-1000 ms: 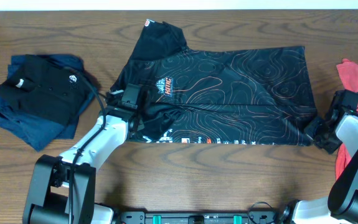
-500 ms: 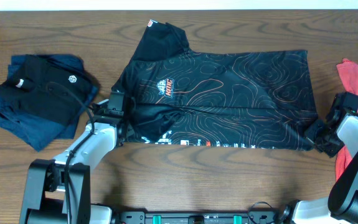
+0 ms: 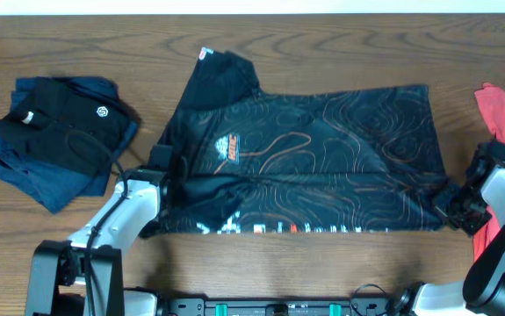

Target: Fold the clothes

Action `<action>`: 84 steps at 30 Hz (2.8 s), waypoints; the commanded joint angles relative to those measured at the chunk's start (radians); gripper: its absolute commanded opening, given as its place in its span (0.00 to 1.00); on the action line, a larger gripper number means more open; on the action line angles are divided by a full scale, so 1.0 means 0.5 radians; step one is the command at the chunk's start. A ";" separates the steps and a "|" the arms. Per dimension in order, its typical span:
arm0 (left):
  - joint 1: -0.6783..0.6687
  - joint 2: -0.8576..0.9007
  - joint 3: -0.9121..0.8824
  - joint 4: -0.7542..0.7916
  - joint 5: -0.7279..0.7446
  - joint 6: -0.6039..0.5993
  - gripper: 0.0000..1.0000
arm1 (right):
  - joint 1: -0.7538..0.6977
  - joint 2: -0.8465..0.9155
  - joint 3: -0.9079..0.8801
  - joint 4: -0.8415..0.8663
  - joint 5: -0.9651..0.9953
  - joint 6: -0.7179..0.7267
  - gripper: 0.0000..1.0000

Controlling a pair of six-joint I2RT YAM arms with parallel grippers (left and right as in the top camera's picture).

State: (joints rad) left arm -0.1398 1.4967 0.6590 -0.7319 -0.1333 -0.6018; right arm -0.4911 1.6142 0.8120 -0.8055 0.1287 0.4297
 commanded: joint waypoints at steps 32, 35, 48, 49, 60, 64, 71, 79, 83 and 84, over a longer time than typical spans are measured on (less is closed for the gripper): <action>0.011 -0.904 0.179 -0.016 0.518 0.608 0.57 | -0.077 -0.563 -0.013 0.066 -0.723 -0.373 0.48; 0.011 -0.832 0.336 0.101 0.523 0.659 0.63 | -0.071 -0.564 -0.012 0.131 -0.874 -0.432 0.49; 0.042 0.413 1.320 0.416 0.697 0.905 0.77 | -0.010 -0.564 -0.012 0.175 -0.908 -0.527 0.57; 0.057 0.508 1.405 0.429 0.757 0.906 0.78 | -0.010 -0.564 -0.012 0.175 -0.908 -0.527 0.57; 0.255 1.395 2.245 0.459 1.142 0.948 0.84 | -0.010 -0.564 -0.012 0.177 -0.893 -0.527 0.57; 0.256 1.530 2.269 0.634 1.142 0.987 0.84 | -0.010 -0.564 -0.012 0.180 -0.893 -0.527 0.57; 0.253 1.707 2.268 0.803 1.142 0.986 0.84 | -0.010 -0.564 -0.012 0.207 -0.894 -0.526 0.57; 0.220 1.820 2.267 0.816 1.236 0.985 0.83 | -0.010 -0.564 -0.012 0.217 -0.895 -0.526 0.57; 0.179 1.821 2.267 0.761 1.247 0.985 0.71 | -0.010 -0.564 -0.012 0.234 -0.895 -0.526 0.57; 0.174 1.821 2.267 0.750 1.247 0.985 0.68 | -0.010 -0.564 -0.012 0.238 -0.895 -0.526 0.57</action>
State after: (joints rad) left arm -0.0307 2.3661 1.7847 -0.3351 0.4656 -0.1150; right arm -0.5026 1.3468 0.8074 -0.6910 -0.3077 0.1776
